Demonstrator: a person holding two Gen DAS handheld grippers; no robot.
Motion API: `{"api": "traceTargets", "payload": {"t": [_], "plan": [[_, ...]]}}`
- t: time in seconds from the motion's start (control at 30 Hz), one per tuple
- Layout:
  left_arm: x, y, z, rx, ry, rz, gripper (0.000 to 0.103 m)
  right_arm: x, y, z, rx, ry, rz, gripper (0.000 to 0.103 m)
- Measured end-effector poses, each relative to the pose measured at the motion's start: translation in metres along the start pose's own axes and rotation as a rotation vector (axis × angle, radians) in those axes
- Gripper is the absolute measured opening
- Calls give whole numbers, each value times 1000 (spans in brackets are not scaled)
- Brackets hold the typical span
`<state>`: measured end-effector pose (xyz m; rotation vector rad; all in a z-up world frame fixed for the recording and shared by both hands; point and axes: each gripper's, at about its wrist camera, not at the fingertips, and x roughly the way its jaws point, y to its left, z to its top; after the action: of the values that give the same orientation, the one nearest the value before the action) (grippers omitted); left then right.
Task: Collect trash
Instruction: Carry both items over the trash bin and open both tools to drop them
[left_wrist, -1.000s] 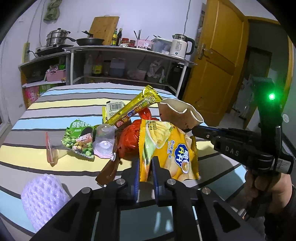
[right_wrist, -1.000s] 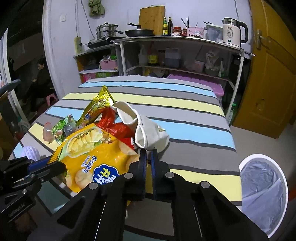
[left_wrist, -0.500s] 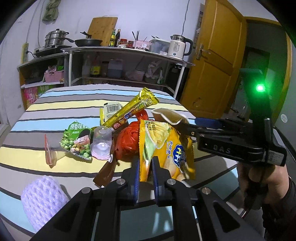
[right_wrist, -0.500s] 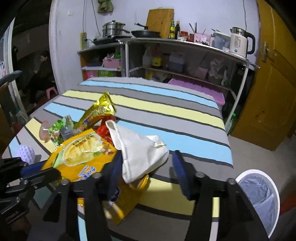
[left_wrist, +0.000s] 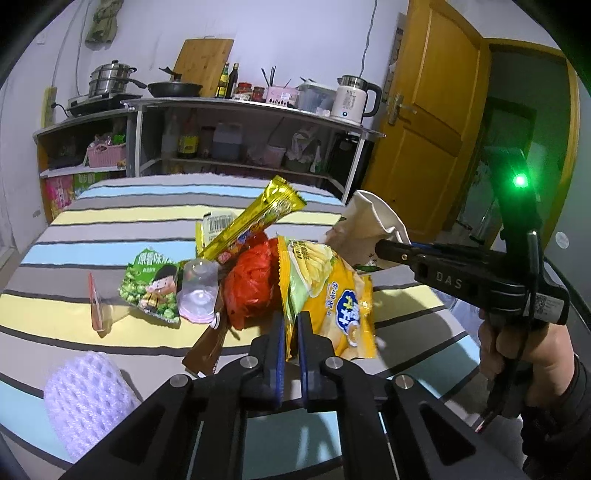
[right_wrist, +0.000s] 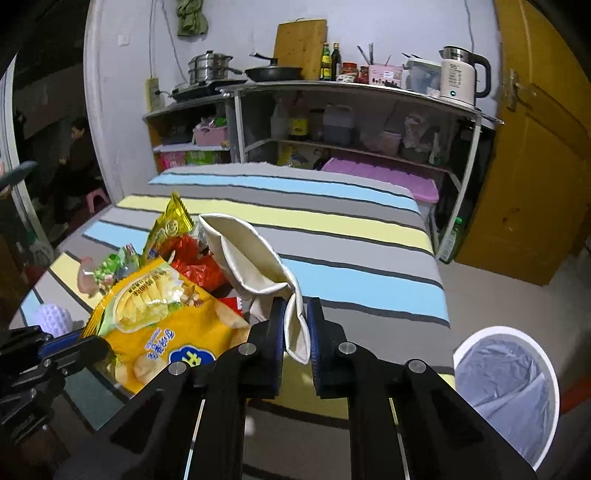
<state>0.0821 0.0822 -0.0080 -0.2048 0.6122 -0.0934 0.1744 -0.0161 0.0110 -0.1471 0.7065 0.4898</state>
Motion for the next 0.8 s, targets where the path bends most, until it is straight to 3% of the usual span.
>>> {"api": "traceTargets", "payload": {"t": [0.47,0.8], "plan": [[-33,-33,22,65,-73,-4,2,-67,-32,-13,96,-91,-21,12],[-29,-83,39,139,-87,-76,2,-103,-69,-33,167,-130,-77,12]]}}
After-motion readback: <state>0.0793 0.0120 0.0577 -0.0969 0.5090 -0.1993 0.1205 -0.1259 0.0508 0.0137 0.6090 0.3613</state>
